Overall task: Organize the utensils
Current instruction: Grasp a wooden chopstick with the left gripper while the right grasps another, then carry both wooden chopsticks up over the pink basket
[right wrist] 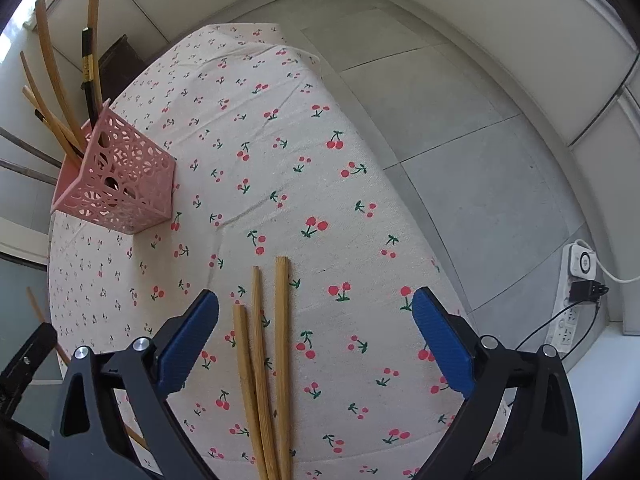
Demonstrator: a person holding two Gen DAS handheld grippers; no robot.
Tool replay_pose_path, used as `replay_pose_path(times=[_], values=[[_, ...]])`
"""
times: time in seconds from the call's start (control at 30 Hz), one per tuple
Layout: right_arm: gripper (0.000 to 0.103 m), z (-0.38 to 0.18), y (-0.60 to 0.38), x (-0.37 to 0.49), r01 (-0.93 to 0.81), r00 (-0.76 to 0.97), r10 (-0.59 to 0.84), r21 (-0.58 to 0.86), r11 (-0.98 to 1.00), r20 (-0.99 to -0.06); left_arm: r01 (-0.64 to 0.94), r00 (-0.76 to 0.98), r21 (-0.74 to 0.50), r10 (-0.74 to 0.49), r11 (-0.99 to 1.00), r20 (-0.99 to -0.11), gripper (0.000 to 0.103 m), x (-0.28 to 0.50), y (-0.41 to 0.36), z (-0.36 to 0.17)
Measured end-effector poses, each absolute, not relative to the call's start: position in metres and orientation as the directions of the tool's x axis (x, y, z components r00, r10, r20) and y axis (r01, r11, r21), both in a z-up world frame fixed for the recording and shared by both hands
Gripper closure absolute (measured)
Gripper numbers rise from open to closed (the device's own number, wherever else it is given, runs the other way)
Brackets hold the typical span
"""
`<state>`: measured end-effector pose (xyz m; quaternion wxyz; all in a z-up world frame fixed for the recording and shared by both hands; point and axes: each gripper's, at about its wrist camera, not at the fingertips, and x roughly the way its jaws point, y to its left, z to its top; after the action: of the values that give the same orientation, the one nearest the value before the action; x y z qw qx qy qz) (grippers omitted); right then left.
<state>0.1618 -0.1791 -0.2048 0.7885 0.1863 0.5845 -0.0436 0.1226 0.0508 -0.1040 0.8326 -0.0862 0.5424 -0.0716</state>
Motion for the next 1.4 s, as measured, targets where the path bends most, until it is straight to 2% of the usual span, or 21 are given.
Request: replay_pose_path(times=[0.07,0.1,0.2,0.43,0.53,0.6,0.63,0.7,0.93,1.4], values=[[0.018,-0.208,-0.176,0.164,0.287,0.312,0.124,0.218,0.933,-0.942,0.027,0.403,-0.226,-0.218,0.974,-0.889,0.098,0.125,0.055,-0.103],[0.027,-0.211,-0.175,0.165,0.287,0.309,0.118,0.211,0.935,-0.944,0.028,0.401,-0.226,-0.218,0.974,-0.89,0.098,0.125,0.055,-0.102],[0.047,-0.22,-0.17,0.169,0.288,0.287,0.106,0.192,0.938,-0.952,0.026,0.391,-0.229,-0.22,0.973,-0.894,0.098,0.129,0.054,-0.109],[0.054,-0.224,-0.161,0.172,0.279,0.291,0.071,0.156,0.948,-0.954,0.009,0.389,-0.229,-0.214,0.973,-0.896,0.098,0.128,0.061,-0.108],[0.065,-0.225,-0.152,0.171,0.259,0.293,0.055,0.134,0.956,-0.955,0.002,0.388,-0.227,-0.21,0.974,-0.898,0.098,0.128,0.063,-0.11],[0.079,-0.226,-0.145,0.169,0.239,0.299,0.036,0.111,0.965,-0.953,0.0,0.388,-0.224,-0.207,0.974,-0.898,0.098,0.128,0.063,-0.11],[0.08,-0.227,-0.142,0.168,0.226,0.301,0.033,0.105,0.969,-0.953,0.0,0.388,-0.223,-0.206,0.975,-0.898,0.098,0.128,0.063,-0.11],[0.094,-0.226,-0.139,0.166,0.213,0.317,0.034,0.106,0.971,-0.948,0.002,0.391,-0.219,-0.202,0.976,-0.898,0.098,0.127,0.063,-0.109],[0.095,-0.218,-0.147,0.163,0.188,0.354,0.142,0.22,0.957,-0.924,0.015,0.428,-0.213,-0.199,0.977,-0.882,0.098,0.124,0.064,-0.1],[0.095,-0.132,-0.141,0.139,0.075,0.558,0.234,0.33,0.941,-0.796,0.044,0.509,-0.22,-0.212,0.974,-0.834,0.098,0.112,0.068,-0.071]])
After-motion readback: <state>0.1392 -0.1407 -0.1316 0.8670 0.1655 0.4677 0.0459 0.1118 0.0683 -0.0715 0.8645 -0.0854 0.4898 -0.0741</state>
